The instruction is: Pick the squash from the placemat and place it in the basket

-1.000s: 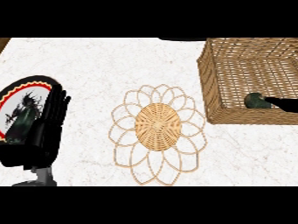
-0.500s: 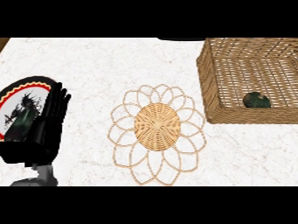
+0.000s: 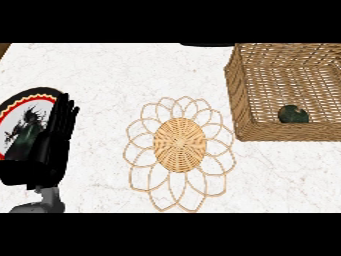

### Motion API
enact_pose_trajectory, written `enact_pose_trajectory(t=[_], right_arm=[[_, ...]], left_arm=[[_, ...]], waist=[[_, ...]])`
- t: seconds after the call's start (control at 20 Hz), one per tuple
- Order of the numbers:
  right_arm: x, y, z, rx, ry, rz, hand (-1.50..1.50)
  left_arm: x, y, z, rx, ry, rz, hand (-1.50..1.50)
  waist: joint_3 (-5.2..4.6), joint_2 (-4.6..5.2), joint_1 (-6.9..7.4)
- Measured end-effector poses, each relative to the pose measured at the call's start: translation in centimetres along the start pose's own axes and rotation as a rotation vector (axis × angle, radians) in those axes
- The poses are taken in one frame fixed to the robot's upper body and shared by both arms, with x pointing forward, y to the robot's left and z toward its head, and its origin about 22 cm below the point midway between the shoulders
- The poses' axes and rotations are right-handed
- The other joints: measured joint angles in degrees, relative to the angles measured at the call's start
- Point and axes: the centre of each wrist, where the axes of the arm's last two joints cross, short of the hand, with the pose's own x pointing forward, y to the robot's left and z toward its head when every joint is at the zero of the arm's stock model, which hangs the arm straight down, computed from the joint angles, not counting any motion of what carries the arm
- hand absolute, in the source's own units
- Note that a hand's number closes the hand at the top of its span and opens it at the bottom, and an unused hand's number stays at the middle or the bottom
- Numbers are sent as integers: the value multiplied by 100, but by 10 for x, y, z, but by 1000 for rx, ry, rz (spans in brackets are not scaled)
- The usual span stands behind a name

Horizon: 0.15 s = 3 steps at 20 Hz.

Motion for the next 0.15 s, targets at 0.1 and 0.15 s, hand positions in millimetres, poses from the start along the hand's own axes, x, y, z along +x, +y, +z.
enact_pose_trajectory(t=[0.1,0.15], right_arm=[[-4,-20,3,16,-6,-39,-150],[-3,-31,2,25,-9,-57,-150]], left_arm=[[7,0,-1,0,0,1,0],[7,3,-2,2,2,1,0]], waist=[[2,-5,-12],[3,-4,-13]])
